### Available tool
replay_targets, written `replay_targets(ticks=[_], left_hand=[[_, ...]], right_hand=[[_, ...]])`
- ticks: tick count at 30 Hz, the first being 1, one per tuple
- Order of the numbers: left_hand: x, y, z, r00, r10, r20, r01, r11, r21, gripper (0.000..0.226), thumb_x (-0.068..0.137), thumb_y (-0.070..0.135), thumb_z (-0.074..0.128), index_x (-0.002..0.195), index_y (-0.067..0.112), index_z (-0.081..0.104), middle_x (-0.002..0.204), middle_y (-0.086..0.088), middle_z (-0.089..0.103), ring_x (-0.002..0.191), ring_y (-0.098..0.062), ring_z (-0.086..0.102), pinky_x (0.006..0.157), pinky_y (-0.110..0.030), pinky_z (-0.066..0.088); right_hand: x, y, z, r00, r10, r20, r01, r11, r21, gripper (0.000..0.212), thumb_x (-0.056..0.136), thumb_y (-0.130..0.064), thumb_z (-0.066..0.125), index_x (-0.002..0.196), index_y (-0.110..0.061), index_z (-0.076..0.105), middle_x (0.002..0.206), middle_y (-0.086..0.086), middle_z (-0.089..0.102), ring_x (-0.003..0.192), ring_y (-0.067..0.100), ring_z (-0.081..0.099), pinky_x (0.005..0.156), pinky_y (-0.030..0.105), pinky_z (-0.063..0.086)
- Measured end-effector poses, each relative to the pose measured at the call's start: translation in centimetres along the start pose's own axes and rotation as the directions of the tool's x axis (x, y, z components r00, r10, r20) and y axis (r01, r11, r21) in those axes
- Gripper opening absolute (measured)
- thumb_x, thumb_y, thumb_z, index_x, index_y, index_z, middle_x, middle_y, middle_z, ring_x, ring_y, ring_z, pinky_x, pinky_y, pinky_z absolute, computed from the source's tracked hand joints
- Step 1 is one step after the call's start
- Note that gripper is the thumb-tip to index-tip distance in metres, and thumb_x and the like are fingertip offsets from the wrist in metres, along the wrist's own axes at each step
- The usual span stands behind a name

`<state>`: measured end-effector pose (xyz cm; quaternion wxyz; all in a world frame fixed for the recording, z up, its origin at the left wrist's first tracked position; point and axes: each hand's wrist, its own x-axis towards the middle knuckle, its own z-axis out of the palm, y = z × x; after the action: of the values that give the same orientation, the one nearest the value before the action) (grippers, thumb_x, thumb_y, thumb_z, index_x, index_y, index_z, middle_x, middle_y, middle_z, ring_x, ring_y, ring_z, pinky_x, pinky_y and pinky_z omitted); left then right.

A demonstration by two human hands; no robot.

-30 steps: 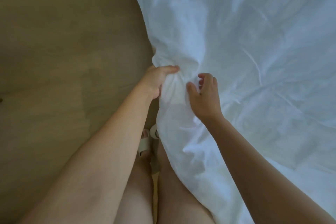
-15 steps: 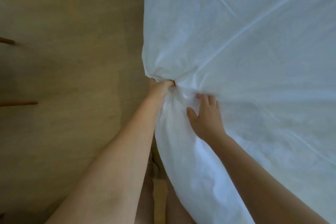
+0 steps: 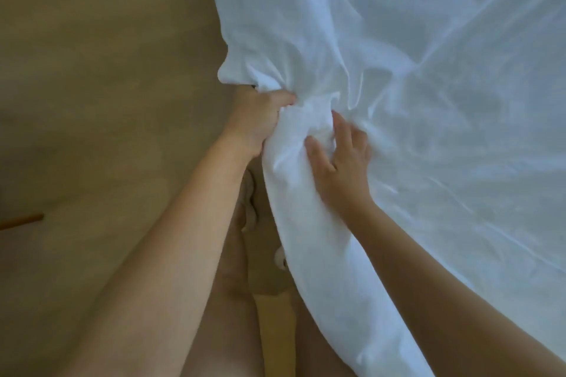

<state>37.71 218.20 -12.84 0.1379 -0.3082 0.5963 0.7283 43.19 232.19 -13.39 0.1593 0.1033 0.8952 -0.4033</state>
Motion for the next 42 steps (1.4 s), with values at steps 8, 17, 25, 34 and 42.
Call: replay_targets(ticks=[8,17,25,34,42], left_hand=[[2.3,-3.8,-8.4,0.889,-0.317,-0.330,0.380,0.914,0.144,0.013,0.077,0.009,0.072,0.073,0.015,0.061,0.075,-0.001,0.065,0.082,-0.021,0.064,0.069,-0.029,0.049],[12.8,1.2,-9.1,0.908,-0.349,0.230,0.417,0.799,-0.433,0.028,0.070,0.015,0.059,0.095,0.006,0.067,0.092,-0.010,0.069,0.089,-0.026,0.065,0.085,-0.035,0.050],[15.6,9.4,-6.6,0.922,-0.332,0.198,0.352,0.933,-0.074,0.027,0.079,0.016,0.071,0.103,0.004,0.068,0.089,-0.008,0.073,0.082,-0.021,0.070,0.074,-0.032,0.056],[13.1,10.1,-11.2,0.936,-0.162,-0.311,0.124,0.982,-0.140,0.013,0.076,0.003,0.069,0.087,0.010,0.067,0.068,0.002,0.067,0.062,-0.014,0.065,0.058,-0.026,0.053],[10.3,12.8,-10.0,0.969,-0.207,-0.132,0.181,0.965,-0.188,0.017,0.088,0.032,0.063,0.075,0.024,0.069,0.070,0.011,0.072,0.072,-0.009,0.070,0.064,-0.025,0.055]], right_hand=[[0.5,-2.1,7.6,0.938,0.274,0.212,-0.154,0.879,-0.451,0.060,0.095,-0.049,0.036,0.150,-0.033,0.016,0.157,0.011,0.007,0.144,0.024,-0.001,0.115,0.044,-0.001],[5.2,-6.5,7.0,0.962,0.260,0.079,-0.253,0.963,-0.088,0.040,0.090,-0.037,0.056,0.123,-0.015,0.049,0.119,-0.002,0.045,0.113,0.016,0.044,0.089,0.020,0.032],[11.1,-14.5,6.4,0.983,0.149,-0.105,-0.139,0.986,0.095,0.042,0.083,-0.046,0.063,0.109,-0.017,0.046,0.100,-0.008,0.044,0.099,0.013,0.048,0.085,0.019,0.039],[12.6,-16.3,7.1,0.979,0.194,-0.064,-0.200,0.973,-0.118,0.057,0.082,-0.043,0.066,0.123,-0.011,0.043,0.113,-0.003,0.037,0.117,0.022,0.040,0.087,0.021,0.027],[14.8,-16.5,9.3,0.992,0.093,-0.084,-0.114,0.947,-0.299,0.057,0.093,-0.037,0.051,0.144,-0.021,0.031,0.144,0.008,0.032,0.129,0.025,0.030,0.099,0.038,0.030]])
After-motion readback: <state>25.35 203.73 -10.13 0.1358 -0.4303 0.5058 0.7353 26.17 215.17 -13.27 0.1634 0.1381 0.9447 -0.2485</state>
